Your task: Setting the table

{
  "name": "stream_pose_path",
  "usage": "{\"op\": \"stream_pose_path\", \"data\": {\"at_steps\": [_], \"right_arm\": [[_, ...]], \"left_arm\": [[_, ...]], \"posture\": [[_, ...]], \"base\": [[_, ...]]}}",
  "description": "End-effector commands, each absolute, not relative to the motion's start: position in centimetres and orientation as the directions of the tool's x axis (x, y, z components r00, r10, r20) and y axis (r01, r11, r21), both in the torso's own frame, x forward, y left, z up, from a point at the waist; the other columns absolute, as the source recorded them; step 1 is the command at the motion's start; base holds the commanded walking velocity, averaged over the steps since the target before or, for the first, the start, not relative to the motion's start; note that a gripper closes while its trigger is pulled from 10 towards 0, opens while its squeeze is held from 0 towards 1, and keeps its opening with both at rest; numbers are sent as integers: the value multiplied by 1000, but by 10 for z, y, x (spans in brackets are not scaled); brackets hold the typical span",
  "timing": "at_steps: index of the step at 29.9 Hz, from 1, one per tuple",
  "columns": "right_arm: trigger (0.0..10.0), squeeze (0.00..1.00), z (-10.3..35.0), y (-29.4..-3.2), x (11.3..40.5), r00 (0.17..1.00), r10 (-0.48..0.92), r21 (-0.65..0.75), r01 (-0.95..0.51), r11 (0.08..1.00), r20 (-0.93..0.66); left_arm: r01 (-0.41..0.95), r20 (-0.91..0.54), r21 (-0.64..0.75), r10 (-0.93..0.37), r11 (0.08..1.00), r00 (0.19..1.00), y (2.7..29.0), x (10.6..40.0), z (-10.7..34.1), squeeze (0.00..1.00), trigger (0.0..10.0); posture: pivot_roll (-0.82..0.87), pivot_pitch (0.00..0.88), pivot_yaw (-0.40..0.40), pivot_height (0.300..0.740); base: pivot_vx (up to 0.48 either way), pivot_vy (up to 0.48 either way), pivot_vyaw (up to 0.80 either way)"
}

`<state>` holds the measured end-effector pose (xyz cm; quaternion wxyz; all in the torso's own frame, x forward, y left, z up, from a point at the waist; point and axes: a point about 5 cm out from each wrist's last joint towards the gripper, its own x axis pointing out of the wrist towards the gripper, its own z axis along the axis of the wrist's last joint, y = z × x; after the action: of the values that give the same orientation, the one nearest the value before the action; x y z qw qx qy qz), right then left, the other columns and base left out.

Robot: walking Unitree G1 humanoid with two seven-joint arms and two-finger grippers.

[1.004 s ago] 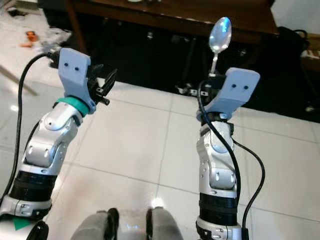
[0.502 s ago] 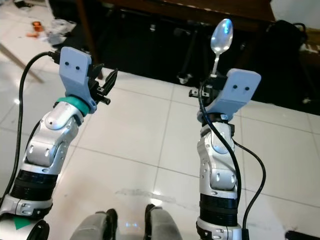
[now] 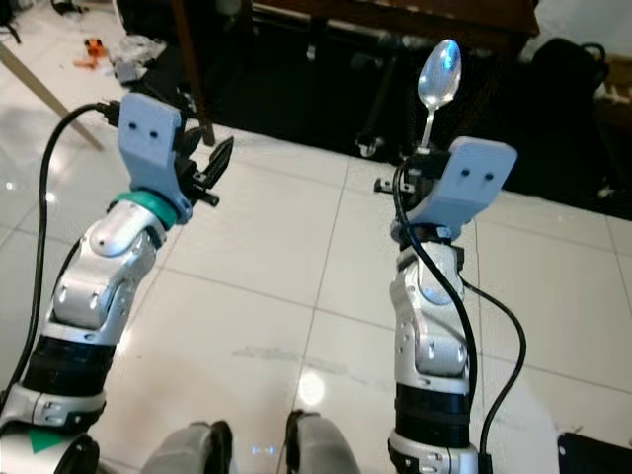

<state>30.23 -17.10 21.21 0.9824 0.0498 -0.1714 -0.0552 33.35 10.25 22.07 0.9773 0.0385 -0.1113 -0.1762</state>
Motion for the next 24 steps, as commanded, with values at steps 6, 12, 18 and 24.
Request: {"op": "stream_pose_path", "data": {"at_steps": [6,12,18,24], "right_arm": [[10000,0,211,-168,301,941,-92,88,67,994,325],[10000,0,212,-168,301,940,-94,85,70,994,327],[10000,0,212,-170,301,940,-99,84,76,994,327],[10000,0,212,-170,301,940,-100,84,76,994,327]], "left_arm": [[336,179,109,-351,936,919,102,333,216,0,10000],[331,177,106,-346,938,922,102,333,215,0,10000],[327,175,101,-340,940,924,101,334,215,0,10000],[322,171,99,-335,942,927,99,333,214,0,10000]], "posture": [[-28,77,44,740],[-27,78,44,740],[-27,79,43,740],[-25,79,42,740]], "base": [[0,0,667],[0,0,800],[0,0,800],[0,0,800]]}}
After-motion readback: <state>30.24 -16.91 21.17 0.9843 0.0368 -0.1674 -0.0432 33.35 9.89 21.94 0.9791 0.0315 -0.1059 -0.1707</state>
